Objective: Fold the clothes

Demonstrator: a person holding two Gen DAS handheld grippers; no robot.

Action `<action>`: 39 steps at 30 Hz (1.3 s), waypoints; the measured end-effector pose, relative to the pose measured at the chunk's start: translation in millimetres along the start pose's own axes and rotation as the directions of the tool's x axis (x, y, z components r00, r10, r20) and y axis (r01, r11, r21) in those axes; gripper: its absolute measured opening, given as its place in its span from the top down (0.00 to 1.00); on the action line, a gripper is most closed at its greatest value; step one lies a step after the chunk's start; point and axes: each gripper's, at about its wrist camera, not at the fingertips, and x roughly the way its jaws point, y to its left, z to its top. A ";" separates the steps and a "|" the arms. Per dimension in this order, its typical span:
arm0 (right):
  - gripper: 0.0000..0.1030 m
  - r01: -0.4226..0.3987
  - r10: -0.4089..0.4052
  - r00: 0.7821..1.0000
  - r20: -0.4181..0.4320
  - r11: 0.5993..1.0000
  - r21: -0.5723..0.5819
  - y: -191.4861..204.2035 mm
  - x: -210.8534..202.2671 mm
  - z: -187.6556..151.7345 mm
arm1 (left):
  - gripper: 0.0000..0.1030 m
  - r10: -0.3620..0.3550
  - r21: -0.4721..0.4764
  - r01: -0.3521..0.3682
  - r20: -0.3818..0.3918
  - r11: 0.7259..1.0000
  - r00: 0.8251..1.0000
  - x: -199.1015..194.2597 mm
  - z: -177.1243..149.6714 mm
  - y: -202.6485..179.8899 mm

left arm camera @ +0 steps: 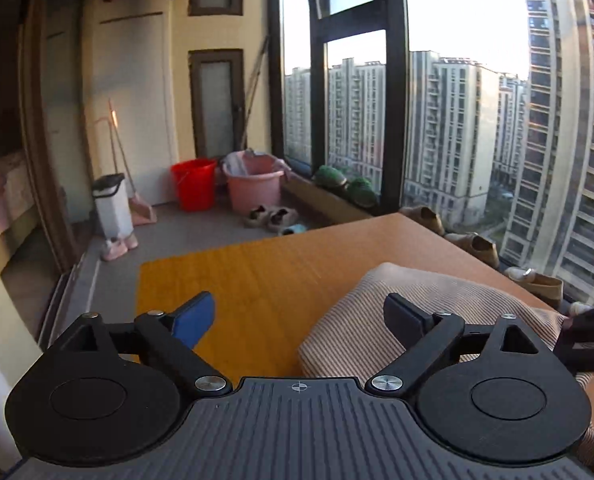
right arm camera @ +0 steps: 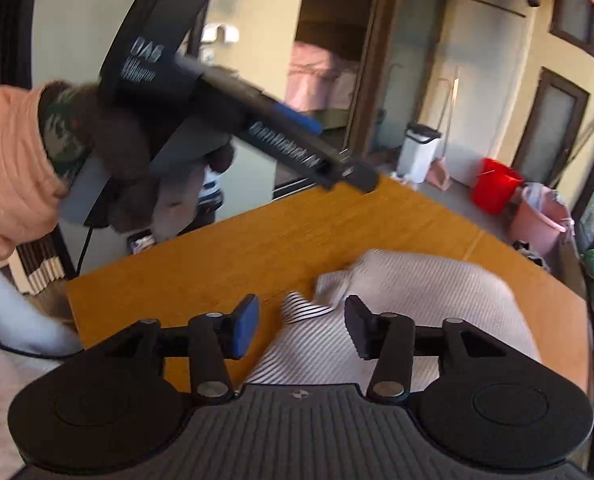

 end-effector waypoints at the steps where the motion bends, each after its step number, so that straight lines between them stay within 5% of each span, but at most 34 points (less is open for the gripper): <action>1: 0.49 0.007 -0.007 1.000 -0.016 1.000 0.001 4.9 13.6 -1.2 | 0.07 -0.002 -0.026 0.001 -0.003 1.000 1.000 0.1 -2.2 3.6; 8: 0.48 0.071 -0.065 0.990 -0.129 0.997 0.039 16.5 77.3 -17.5 | 0.03 -0.035 -0.105 0.035 0.001 0.994 0.999 -8.0 -28.2 10.2; 10: 0.77 0.076 -0.070 0.990 -0.122 0.996 0.047 11.4 72.7 -18.4 | 0.03 -0.055 -0.088 0.057 0.019 0.994 0.998 -11.8 -31.3 5.9; 13: 0.91 0.114 -0.109 0.991 -0.082 0.991 0.067 -2.5 51.9 -13.1 | 0.01 -0.101 -0.056 0.104 0.043 0.993 0.994 -14.2 -35.8 -0.1; 20: 0.93 0.187 -0.213 0.975 0.060 0.938 0.291 -70.2 -23.1 -2.4 | 0.00 -0.204 0.116 0.201 0.016 0.973 0.979 -5.1 -55.1 -27.6; 26: 0.93 0.200 -0.262 0.958 0.117 0.902 0.384 -104.0 -63.5 -12.2 | 0.00 -0.199 0.275 0.195 -0.012 0.941 0.980 17.9 -66.1 -59.2; 39: 0.95 0.184 -0.248 0.962 0.112 0.897 0.403 -107.5 -65.6 -29.6 | 0.00 -0.220 0.278 0.221 -0.034 0.935 0.975 40.8 -75.5 -76.5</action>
